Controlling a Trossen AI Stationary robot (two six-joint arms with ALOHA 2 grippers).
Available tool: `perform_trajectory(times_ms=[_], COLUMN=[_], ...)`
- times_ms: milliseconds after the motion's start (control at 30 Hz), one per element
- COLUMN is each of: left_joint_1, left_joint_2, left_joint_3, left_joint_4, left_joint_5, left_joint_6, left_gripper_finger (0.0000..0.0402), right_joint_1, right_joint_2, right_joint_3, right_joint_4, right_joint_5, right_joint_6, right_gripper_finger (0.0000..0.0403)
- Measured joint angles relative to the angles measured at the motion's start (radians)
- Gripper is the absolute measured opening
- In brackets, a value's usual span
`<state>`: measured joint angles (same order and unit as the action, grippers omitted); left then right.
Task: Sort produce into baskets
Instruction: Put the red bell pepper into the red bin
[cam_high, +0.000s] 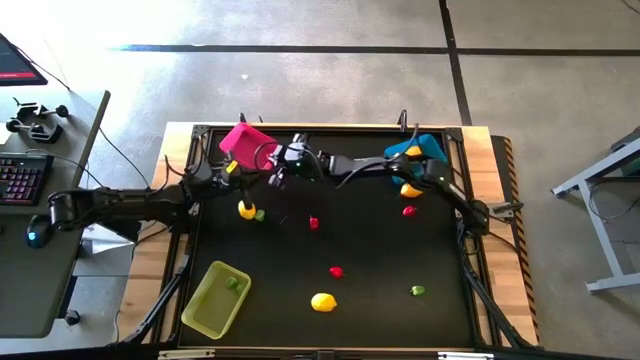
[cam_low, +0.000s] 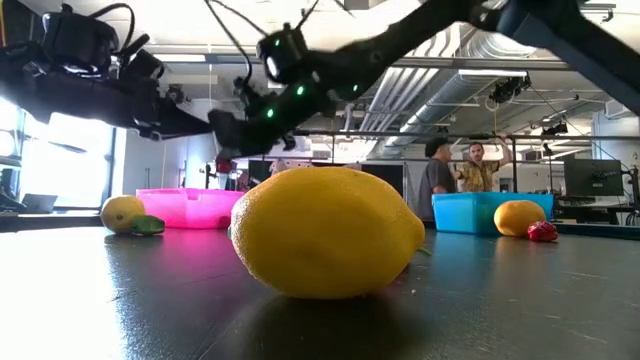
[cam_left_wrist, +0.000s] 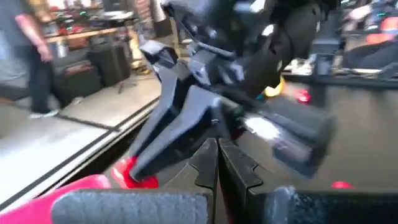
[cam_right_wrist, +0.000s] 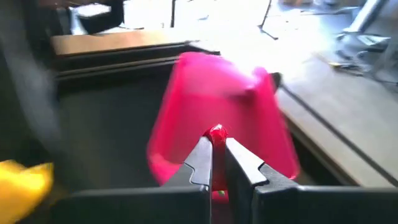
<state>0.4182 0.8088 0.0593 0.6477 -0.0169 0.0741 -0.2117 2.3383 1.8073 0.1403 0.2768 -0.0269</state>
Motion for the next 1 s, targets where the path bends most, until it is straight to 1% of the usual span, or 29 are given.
perform_trajectory(times_ms=[100, 167, 367, 533, 600, 700, 1000], left_joint_1=[0.010, 0.027, 0.070, 0.075, 0.075, 0.075, 0.071], left_joint_2=[-0.035, -0.062, -0.130, -0.178, -0.195, -0.205, -0.206], left_joint_3=[0.000, 0.000, -0.001, -0.048, -0.048, -0.048, -0.048], left_joint_4=[-0.025, -0.026, -0.052, 0.005, 0.002, 0.001, 0.005], left_joint_5=[-0.065, -0.076, -0.065, -0.046, -0.034, -0.009, -0.009], left_joint_6=[-0.018, -0.038, -0.063, -0.096, -0.095, -0.093, -0.098], left_gripper_finger=[0.0000, 0.0000, 0.0000, 0.0000, 0.0000, 0.0000, 0.0000], right_joint_1=[-0.020, -0.031, -0.049, -0.062, -0.067, -0.073, -0.076], right_joint_2=[0.047, 0.073, 0.127, 0.129, 0.129, 0.130, 0.130], right_joint_3=[0.036, 0.061, 0.129, 0.138, 0.138, 0.138, 0.138], right_joint_4=[0.041, 0.043, 0.036, 0.041, 0.033, 0.019, -0.007], right_joint_5=[0.021, 0.022, 0.020, 0.020, 0.017, 0.003, 0.001], right_joint_6=[0.001, 0.003, 0.001, 0.025, 0.042, 0.077, 0.107], right_gripper_finger=[0.0009, 0.0009, 0.0009, 0.0010, 0.0012, 0.0020, 0.0027])
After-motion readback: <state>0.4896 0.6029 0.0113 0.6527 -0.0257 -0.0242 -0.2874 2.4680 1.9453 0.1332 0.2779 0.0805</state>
